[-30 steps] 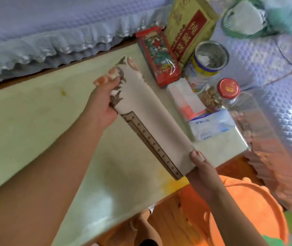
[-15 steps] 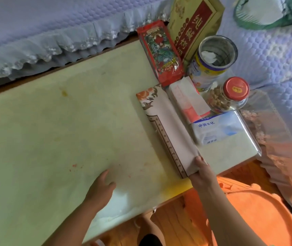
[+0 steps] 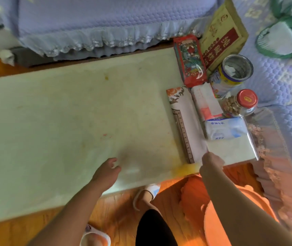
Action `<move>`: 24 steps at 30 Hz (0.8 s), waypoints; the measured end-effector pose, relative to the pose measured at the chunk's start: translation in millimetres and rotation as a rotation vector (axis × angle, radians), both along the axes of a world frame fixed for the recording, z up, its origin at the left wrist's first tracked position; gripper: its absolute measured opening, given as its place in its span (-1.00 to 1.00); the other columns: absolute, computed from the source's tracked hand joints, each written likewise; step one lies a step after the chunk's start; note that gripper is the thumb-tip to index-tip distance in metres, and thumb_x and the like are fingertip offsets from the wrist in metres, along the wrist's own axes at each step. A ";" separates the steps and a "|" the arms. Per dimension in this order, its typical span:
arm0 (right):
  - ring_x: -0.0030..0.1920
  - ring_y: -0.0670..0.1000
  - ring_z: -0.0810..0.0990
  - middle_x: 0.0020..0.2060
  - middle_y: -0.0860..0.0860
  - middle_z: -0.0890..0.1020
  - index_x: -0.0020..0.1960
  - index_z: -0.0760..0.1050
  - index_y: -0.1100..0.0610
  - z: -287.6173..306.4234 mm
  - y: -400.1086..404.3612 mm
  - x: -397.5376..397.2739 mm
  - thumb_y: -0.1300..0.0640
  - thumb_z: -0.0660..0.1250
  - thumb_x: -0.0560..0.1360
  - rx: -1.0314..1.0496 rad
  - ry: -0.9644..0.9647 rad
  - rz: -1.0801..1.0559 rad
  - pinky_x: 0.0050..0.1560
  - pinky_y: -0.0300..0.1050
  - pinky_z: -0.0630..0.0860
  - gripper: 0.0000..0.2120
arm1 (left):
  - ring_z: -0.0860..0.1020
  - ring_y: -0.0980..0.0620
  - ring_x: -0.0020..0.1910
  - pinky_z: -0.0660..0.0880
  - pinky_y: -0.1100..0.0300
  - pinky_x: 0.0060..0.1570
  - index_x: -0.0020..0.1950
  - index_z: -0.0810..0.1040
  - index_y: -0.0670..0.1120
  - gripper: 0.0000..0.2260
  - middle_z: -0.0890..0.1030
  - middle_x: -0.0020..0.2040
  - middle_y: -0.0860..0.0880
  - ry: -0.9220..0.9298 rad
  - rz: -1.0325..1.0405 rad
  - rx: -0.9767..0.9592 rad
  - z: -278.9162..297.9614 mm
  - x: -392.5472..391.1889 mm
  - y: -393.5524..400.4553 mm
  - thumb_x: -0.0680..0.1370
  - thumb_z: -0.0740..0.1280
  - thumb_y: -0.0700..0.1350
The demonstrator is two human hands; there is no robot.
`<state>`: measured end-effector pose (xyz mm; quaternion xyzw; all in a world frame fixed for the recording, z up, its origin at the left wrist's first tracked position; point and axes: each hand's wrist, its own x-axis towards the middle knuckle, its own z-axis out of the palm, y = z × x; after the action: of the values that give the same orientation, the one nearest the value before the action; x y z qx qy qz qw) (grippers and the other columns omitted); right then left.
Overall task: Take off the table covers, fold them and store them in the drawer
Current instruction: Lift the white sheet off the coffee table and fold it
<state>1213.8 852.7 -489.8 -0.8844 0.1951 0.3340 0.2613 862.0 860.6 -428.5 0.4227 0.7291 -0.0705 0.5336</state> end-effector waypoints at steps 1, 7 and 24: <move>-0.05 0.17 0.61 -0.01 0.16 0.60 0.23 0.46 0.25 11.7 1.7 -17.5 0.21 0.24 0.54 0.032 0.039 0.088 -0.07 0.01 0.57 -0.73 | 0.52 -0.08 0.29 0.43 0.15 0.17 0.52 0.38 0.00 -0.58 0.48 0.44 -0.08 0.008 0.007 0.007 10.1 -13.9 -10.8 0.65 0.27 -0.04; -0.36 -0.02 0.51 -0.26 0.09 0.48 -0.08 0.46 0.16 95.6 -23.5 -166.3 0.36 0.19 0.58 0.310 0.390 0.582 -0.29 -0.18 0.44 -0.84 | 0.54 0.03 -0.10 0.39 0.24 -0.24 0.42 0.49 -0.03 -0.66 0.58 0.15 -0.04 0.100 0.202 0.094 65.3 -135.3 -91.8 0.65 0.26 -0.06; -0.33 -0.07 0.60 -0.22 0.04 0.64 0.03 0.55 0.16 351.1 -273.7 -787.5 0.20 0.26 0.62 0.590 0.836 1.746 -0.24 -0.18 0.60 -0.90 | 0.68 -0.03 -0.12 0.50 0.13 -0.16 0.02 0.61 -0.03 -0.88 0.71 0.01 -0.06 0.198 1.211 0.719 354.8 -578.7 -540.5 0.65 0.27 -0.13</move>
<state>426.4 579.0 -138.8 -0.4300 -0.5345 0.7262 0.0443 283.3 320.1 -73.8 0.0847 0.8589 0.4455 0.2378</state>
